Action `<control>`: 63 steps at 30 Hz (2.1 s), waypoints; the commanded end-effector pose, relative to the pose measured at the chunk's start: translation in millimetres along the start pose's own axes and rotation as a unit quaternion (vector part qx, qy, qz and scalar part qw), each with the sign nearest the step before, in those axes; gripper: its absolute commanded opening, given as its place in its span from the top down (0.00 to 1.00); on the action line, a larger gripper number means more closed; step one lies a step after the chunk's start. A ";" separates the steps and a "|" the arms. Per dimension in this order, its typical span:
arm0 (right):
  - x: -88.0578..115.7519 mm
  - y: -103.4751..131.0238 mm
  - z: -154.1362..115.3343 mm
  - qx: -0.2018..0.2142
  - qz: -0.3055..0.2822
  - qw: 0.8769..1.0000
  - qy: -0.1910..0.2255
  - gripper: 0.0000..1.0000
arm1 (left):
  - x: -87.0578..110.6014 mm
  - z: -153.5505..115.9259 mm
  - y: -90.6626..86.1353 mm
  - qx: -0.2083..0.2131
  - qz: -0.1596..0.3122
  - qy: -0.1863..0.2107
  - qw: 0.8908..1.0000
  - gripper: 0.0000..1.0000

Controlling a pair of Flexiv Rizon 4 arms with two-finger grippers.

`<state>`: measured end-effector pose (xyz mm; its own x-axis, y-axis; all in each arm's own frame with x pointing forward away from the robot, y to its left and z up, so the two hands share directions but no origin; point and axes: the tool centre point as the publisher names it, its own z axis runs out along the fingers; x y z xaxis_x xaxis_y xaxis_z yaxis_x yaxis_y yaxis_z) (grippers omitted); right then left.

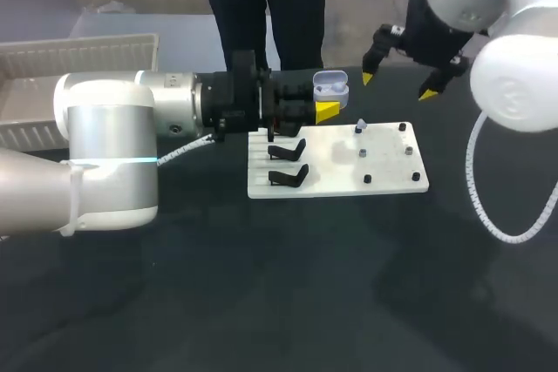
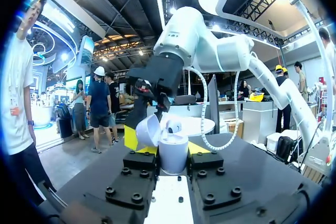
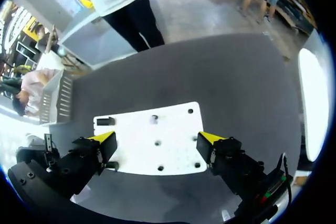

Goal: Pick up each earbud case from the left stands, insert the matching earbuds, close the lid, and place the case in the box.

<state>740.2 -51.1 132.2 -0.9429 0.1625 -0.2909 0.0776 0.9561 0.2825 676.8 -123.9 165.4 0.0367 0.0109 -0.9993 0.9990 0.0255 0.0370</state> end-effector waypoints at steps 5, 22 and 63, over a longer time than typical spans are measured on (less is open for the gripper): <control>8.4 -6.9 55.1 -0.005 -0.016 1.000 0.008 0.00 | 1.1 0.5 -1.0 -0.003 0.002 -0.003 1.000 1.00; 9.4 6.2 82.6 -0.016 0.025 0.998 0.053 0.00 | 1.1 0.5 -1.0 -0.003 0.002 -0.003 1.000 1.00; 6.9 14.2 111.8 -0.025 0.048 0.995 0.089 0.53 | 1.1 0.5 -1.0 -0.003 0.002 -0.003 1.000 1.00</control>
<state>768.5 -9.9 32.7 -0.9738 0.2044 -0.0992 0.1584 0.9238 0.3486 676.8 -123.9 165.4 0.0367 0.0110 -0.9993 0.9990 0.0255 0.0369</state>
